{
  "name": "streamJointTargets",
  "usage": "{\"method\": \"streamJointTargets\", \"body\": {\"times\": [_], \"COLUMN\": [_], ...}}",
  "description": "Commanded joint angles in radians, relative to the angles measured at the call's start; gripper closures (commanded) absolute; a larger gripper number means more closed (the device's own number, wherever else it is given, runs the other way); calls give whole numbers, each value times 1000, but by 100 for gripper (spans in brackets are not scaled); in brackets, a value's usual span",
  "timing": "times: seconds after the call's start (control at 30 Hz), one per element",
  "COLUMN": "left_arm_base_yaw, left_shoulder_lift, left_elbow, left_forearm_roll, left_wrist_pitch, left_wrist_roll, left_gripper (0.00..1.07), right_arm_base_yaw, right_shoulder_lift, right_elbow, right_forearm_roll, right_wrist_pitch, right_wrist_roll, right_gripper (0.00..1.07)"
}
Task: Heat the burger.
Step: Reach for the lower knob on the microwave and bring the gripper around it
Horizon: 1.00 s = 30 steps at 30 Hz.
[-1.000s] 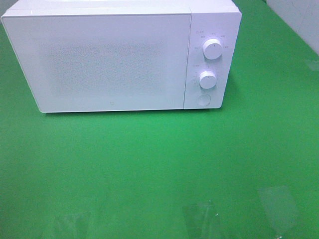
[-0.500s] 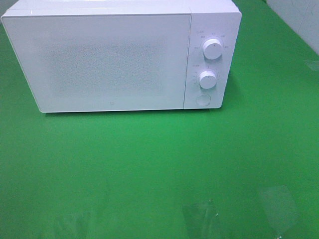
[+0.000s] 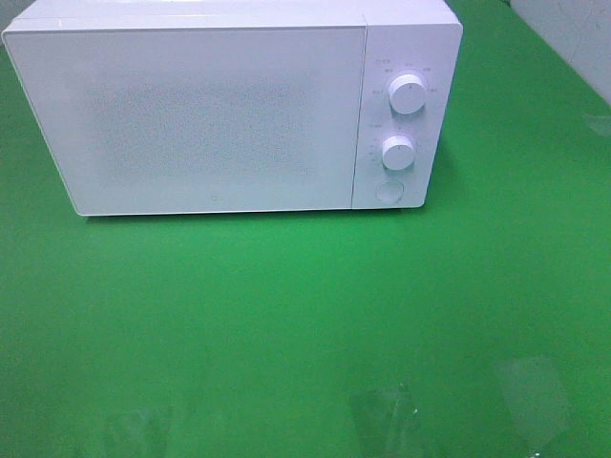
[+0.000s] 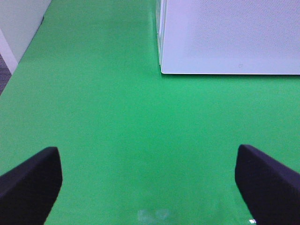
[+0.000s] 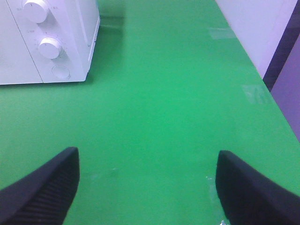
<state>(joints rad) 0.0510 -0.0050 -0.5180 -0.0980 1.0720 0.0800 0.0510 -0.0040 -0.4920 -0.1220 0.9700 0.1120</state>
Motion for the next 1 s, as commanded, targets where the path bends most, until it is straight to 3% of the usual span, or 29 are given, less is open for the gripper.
{"method": "streamJointTargets", "body": {"times": [0.03,1.0], "left_arm_base_yaw": [3,3], "left_shoulder_lift": [-17,-17], "left_elbow": [1,1], "left_forearm_roll": [-2,12], "left_wrist_pitch": [-3,-4], "left_wrist_roll": [-2,-2], "left_gripper": [12,12], "right_arm_base_yaw": [-4,-4], "right_shoulder_lift": [-24,-2], "right_elbow": [-1,-33], "right_forearm_roll": [3,-16], "right_wrist_pitch": [-6,-35], "right_wrist_roll": [-3,-10], "right_gripper": [31,31]}}
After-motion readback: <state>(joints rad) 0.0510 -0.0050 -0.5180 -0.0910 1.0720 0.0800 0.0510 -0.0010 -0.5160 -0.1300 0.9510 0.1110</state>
